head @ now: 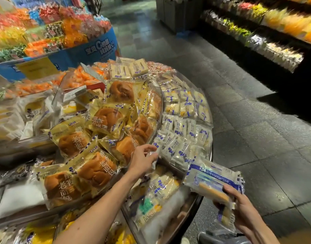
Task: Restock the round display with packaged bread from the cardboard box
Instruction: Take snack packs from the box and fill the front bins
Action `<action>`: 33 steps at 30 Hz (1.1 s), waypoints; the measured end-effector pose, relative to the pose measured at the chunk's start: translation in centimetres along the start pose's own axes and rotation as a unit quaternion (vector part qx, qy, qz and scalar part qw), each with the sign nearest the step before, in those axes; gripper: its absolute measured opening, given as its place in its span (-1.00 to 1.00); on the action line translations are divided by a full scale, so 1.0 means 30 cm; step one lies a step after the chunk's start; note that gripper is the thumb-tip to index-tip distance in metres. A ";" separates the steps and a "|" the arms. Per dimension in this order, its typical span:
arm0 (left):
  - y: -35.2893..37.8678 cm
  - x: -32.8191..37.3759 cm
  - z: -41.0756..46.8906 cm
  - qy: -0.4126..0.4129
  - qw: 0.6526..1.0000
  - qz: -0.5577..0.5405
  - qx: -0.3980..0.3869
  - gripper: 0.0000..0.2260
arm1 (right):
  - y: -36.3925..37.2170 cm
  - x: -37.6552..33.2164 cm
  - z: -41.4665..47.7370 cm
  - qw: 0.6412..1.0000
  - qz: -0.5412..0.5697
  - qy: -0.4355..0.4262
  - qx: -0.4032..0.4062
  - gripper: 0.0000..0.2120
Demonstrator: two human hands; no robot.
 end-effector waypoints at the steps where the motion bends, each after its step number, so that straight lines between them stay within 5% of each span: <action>1: 0.003 0.026 0.023 0.001 1.000 0.009 0.007 -0.79 | -0.006 -0.002 0.003 1.000 -0.001 -0.003 -0.002 -0.50; 5: 0.040 0.105 0.120 0.011 1.000 0.029 0.002 -0.68 | -0.005 -0.026 0.021 1.000 -0.013 -0.015 -0.011 -0.48; 9: 0.071 0.129 0.185 0.033 0.998 0.049 0.000 -0.59 | -0.015 -0.034 0.059 0.999 -0.033 -0.031 -0.014 -0.10; 13: 0.110 0.092 0.239 0.086 0.982 0.164 0.034 -0.65 | 0.001 -0.050 0.076 0.999 -0.020 -0.036 -0.022 -0.29; 20: 0.157 0.045 0.250 0.193 0.875 0.407 0.177 -0.90 | 0.048 -0.078 0.080 0.998 -0.019 -0.045 -0.025 -0.42; 25: 0.121 0.141 0.157 0.236 0.943 0.230 0.041 -0.72 | 0.123 -0.097 0.075 0.997 -0.019 -0.057 -0.053 -0.60; 30: 0.090 0.189 -0.067 0.422 0.871 0.246 -0.062 -0.34 | 0.253 -0.077 0.080 0.992 -0.049 -0.048 -0.110 -0.55; 33: 0.076 0.089 -0.115 0.400 0.844 0.348 -0.079 -0.06 | 0.345 -0.020 0.084 0.990 -0.071 -0.010 -0.121 -0.15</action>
Point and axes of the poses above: each hand's wrist, its own z-axis towards the middle knuckle, its own y-axis out of the palm, x = y × z, the point moved 4 cm from there along z, towards the middle knuckle, and after that the axes turned 14 degrees about -y, right-handed, at the moved point
